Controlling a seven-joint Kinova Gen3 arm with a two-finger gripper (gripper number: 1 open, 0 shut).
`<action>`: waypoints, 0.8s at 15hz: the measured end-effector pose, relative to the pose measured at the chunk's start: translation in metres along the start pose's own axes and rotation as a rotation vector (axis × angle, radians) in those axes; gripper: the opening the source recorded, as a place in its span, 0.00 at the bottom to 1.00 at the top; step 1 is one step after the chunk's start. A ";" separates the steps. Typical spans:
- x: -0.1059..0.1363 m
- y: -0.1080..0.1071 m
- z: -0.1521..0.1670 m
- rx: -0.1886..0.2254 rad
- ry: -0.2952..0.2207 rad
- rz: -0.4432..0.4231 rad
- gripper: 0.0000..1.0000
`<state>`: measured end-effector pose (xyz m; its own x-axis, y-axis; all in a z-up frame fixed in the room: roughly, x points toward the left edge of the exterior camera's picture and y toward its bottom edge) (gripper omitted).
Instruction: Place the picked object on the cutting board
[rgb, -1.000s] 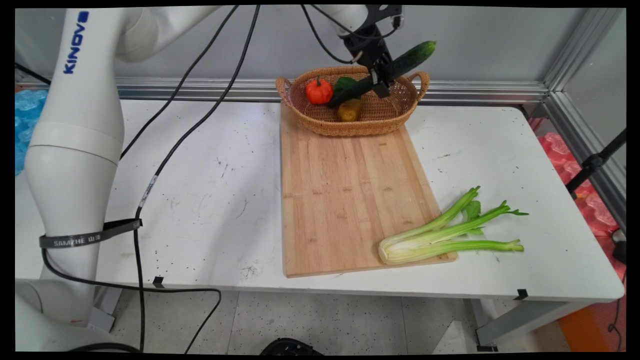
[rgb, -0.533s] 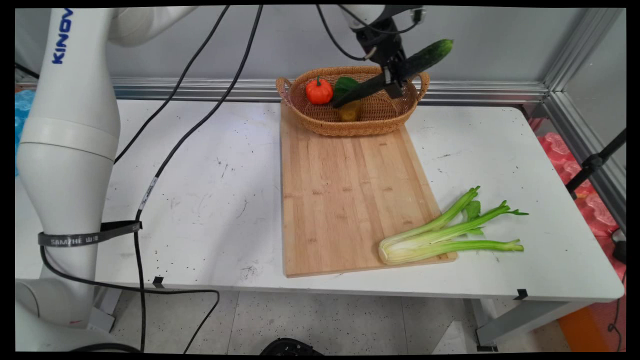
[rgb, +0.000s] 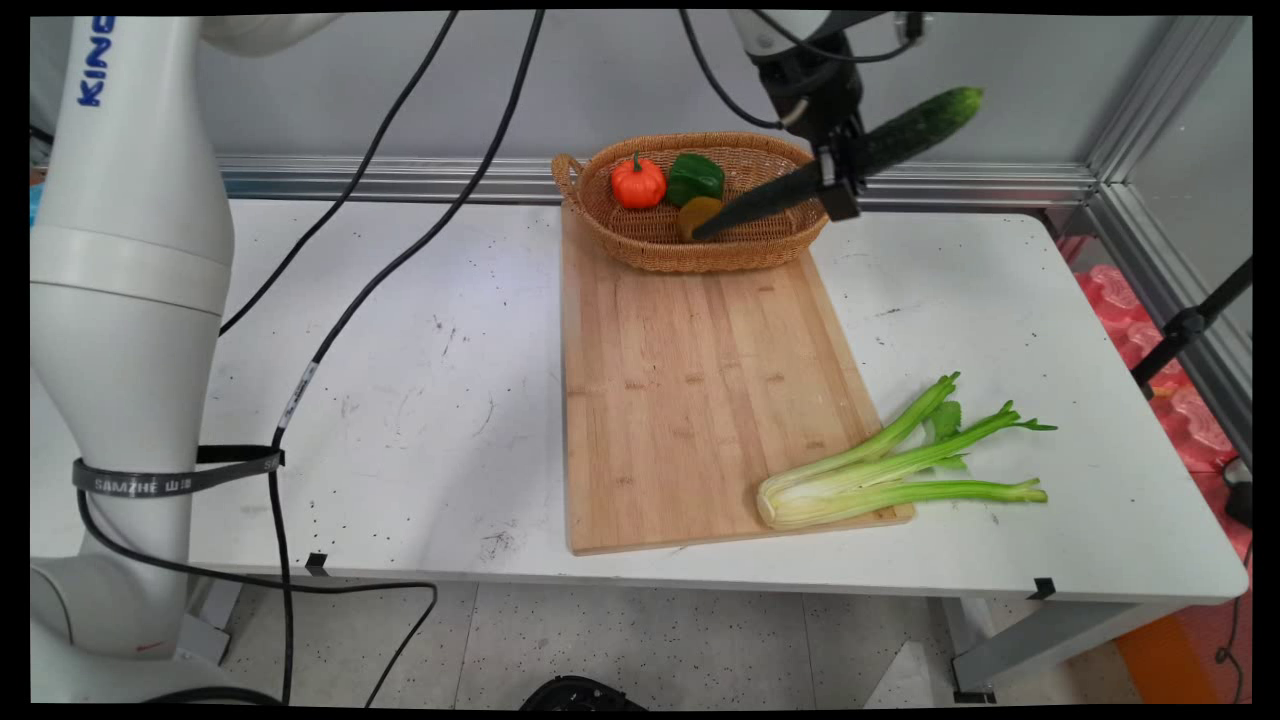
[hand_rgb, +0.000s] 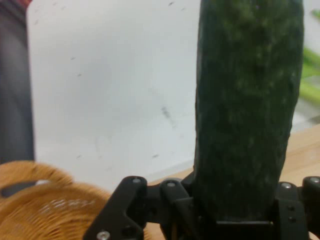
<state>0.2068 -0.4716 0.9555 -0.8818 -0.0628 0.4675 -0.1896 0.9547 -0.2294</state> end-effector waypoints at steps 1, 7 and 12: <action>0.008 0.008 -0.002 -0.011 0.001 -0.001 0.00; 0.030 0.055 -0.005 -0.069 -0.021 -0.056 0.00; 0.022 0.084 0.004 -0.097 -0.065 -0.129 0.00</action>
<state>0.1701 -0.3937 0.9432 -0.8797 -0.2021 0.4305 -0.2630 0.9609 -0.0862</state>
